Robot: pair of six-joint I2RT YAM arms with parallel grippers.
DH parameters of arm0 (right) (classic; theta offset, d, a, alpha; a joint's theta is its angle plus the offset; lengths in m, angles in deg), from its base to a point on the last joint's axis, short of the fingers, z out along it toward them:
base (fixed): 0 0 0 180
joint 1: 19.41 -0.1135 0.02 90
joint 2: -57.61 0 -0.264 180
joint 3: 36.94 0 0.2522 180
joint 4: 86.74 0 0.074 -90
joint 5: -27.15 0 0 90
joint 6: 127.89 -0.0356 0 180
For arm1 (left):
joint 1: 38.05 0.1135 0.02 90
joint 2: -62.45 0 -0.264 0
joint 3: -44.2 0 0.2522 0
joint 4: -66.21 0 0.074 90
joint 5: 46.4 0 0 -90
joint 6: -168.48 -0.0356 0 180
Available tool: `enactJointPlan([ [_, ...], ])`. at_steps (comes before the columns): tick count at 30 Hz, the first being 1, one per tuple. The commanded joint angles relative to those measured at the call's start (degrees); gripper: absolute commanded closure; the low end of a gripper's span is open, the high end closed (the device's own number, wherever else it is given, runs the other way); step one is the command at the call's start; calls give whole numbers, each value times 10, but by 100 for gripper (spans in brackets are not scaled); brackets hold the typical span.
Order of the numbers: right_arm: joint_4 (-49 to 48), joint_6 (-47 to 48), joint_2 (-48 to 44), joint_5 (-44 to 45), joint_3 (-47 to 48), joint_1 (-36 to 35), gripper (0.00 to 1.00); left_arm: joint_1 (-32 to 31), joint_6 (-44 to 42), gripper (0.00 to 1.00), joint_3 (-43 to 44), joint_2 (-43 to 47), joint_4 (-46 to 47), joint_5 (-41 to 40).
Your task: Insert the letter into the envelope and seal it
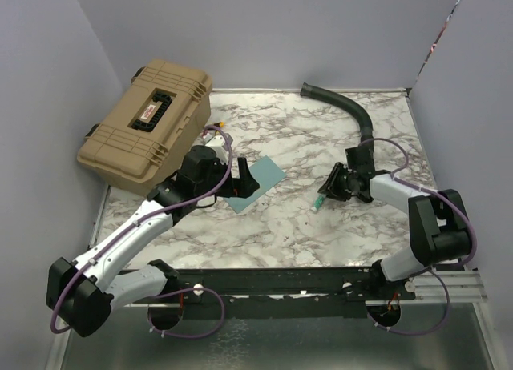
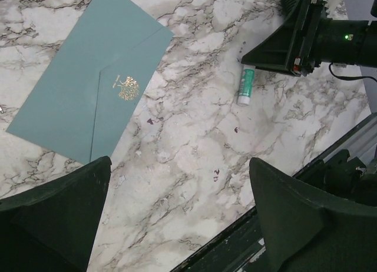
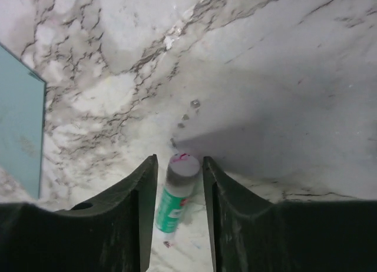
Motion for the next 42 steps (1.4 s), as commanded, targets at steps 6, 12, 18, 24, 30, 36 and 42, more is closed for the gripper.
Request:
enactJointPlan([
  [6,48,36,-4,82,22,2,41,1,-8,1,58,11,-21,-16],
  [12,72,45,-34,78,25,2,40,1,-7,1,74,16,-25,-22],
  [18,124,60,-104,139,28,-2,40,1,-5,1,72,19,-31,-36],
  [24,201,68,-176,177,35,-4,40,1,-1,1,73,17,-32,-42],
  [30,303,70,-272,249,81,-4,39,1,2,1,119,40,-101,-204],
  [36,403,76,-380,348,155,-4,0,1,-10,1,128,129,-179,-383],
  [42,483,69,-418,410,223,-4,0,1,-38,1,147,207,-244,-434],
])
